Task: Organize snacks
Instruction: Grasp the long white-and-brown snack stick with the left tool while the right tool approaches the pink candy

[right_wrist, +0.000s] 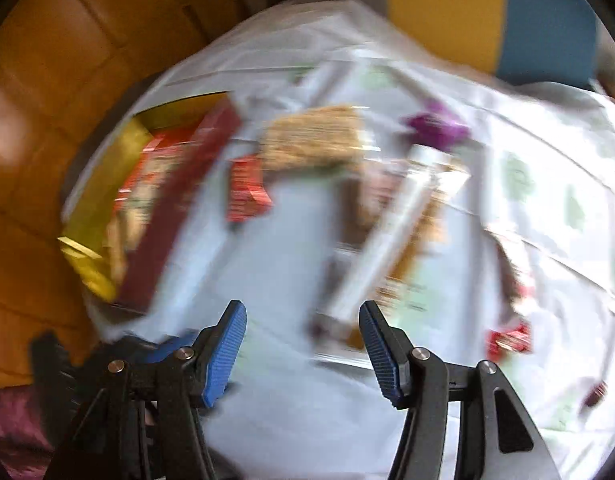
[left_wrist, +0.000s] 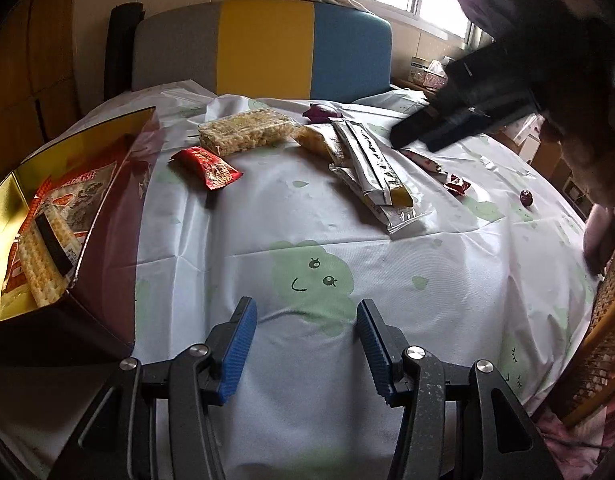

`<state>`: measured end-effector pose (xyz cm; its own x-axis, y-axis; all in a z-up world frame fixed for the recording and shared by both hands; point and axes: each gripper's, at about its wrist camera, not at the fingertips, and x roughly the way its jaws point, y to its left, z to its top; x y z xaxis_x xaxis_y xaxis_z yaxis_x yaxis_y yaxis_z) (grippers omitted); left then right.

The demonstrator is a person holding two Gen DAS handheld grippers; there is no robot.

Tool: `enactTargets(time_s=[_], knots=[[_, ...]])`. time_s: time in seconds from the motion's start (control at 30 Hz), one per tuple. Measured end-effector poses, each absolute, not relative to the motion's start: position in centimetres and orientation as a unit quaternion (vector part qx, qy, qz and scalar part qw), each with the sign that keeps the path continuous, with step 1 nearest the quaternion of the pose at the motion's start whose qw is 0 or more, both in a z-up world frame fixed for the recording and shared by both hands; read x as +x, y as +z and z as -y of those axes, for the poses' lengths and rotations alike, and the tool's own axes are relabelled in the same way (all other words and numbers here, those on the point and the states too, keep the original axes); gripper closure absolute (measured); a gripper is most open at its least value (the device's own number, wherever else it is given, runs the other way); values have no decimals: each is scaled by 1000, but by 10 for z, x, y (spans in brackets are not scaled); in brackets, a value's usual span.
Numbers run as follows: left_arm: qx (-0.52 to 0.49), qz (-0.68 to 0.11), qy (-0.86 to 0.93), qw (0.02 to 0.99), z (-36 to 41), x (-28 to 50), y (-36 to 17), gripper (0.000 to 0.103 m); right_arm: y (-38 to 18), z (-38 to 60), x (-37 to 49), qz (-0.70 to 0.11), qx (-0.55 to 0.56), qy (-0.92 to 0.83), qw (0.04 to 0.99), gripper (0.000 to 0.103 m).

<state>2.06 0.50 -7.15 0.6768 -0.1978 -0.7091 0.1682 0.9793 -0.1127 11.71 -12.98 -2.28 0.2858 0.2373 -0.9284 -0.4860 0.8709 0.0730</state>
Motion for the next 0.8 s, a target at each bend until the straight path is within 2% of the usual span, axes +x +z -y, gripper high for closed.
enactTargets(time_s=[0.23,0.43,0.8], knots=[[-15,-394,-95,914,-4,22,-72,50,-23,190,130,-496,-179,98,844,44],[-11,-400,-88,912,-1,24,-72,50,-33,239,151,-491,-145,8,859,64],[-8,-406,-81,910,0,26,-71,49,-30,257,162,-495,-112,0,862,64]])
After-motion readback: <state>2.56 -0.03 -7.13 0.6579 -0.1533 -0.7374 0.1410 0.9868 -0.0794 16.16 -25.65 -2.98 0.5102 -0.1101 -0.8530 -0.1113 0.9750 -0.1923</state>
